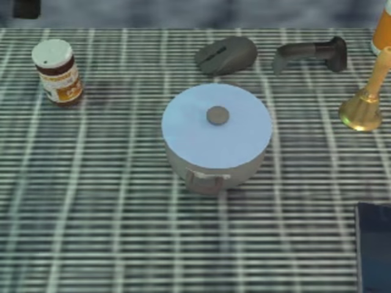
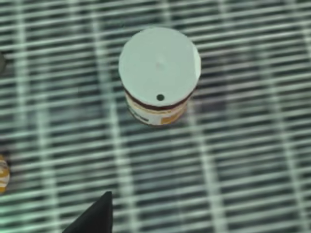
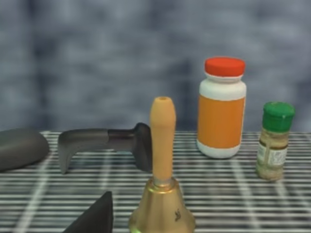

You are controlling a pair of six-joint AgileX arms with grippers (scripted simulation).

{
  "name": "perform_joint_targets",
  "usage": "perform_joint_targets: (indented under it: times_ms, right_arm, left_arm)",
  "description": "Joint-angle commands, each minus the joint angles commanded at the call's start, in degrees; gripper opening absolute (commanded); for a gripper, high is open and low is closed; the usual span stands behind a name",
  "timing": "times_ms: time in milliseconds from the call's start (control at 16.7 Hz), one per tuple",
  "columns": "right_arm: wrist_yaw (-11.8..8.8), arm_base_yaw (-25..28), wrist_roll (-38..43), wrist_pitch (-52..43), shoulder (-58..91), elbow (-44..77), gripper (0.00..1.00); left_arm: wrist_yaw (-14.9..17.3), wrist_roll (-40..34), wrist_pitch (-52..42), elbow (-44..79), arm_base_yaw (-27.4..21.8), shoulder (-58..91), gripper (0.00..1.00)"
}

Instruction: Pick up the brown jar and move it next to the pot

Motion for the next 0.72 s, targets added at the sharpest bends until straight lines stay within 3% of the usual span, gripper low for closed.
perform_joint_targets:
  times_ms: [420,720]
  right_arm:
    - [0.00,0.00,0.00,0.00,0.00,0.00,1.00]
    - [0.00,0.00,0.00,0.00,0.00,0.00,1.00]
  left_arm:
    - [-1.30,2.43,-17.30,41.22,0.28,35.87,1.00]
    - [-2.63,3.15,-26.33,60.24,0.68,53.68,1.00]
